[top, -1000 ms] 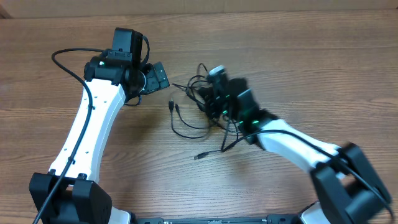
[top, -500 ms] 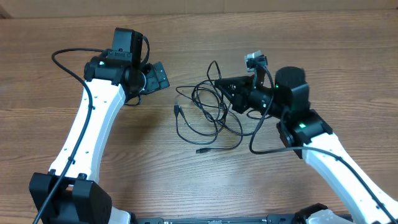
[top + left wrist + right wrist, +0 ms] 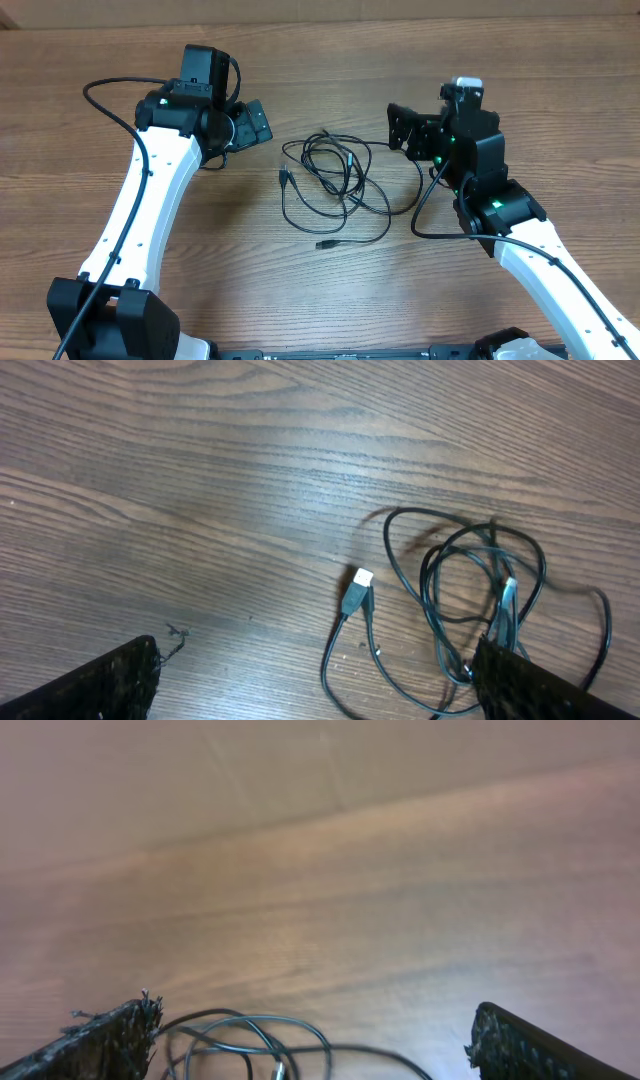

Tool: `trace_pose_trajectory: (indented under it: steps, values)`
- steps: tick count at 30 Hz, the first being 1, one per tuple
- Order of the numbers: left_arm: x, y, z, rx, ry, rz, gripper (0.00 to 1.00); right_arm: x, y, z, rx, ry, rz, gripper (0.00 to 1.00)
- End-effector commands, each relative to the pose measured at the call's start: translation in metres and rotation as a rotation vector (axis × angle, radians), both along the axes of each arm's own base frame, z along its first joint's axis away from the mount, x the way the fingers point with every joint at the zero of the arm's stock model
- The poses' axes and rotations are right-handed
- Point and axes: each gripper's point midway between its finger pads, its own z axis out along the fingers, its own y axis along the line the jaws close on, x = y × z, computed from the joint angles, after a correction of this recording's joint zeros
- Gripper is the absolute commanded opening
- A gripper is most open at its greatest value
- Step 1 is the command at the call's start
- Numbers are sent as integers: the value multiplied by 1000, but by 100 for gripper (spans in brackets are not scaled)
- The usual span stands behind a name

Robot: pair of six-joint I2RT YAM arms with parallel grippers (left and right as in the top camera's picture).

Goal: Untangle cables
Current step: 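Lower the right gripper back onto the cable pile at center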

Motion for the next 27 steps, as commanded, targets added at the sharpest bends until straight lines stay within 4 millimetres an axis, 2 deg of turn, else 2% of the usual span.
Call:
trace_pose_trajectory:
  steps: [1,6,9,16,23,27]
  values:
    - [2,3,-1,-1,2,26,99,-3,5,-12,-3,56,30,100]
    - [2,3,-1,-1,2,26,100,-16,53,-34,89,139,294,100]
    - [2,3,-1,-1,2,26,99,-23,83,-44,64,120,487,100]
    - [2,3,-1,-1,2,26,100,-39,130,-82,-83,93,716,100]
    - [2,3,-1,-1,2,26,99,-43,158,-108,-184,66,776,100]
    - [2,3,-1,-1,2,26,100,-50,169,-133,-242,74,846,99]
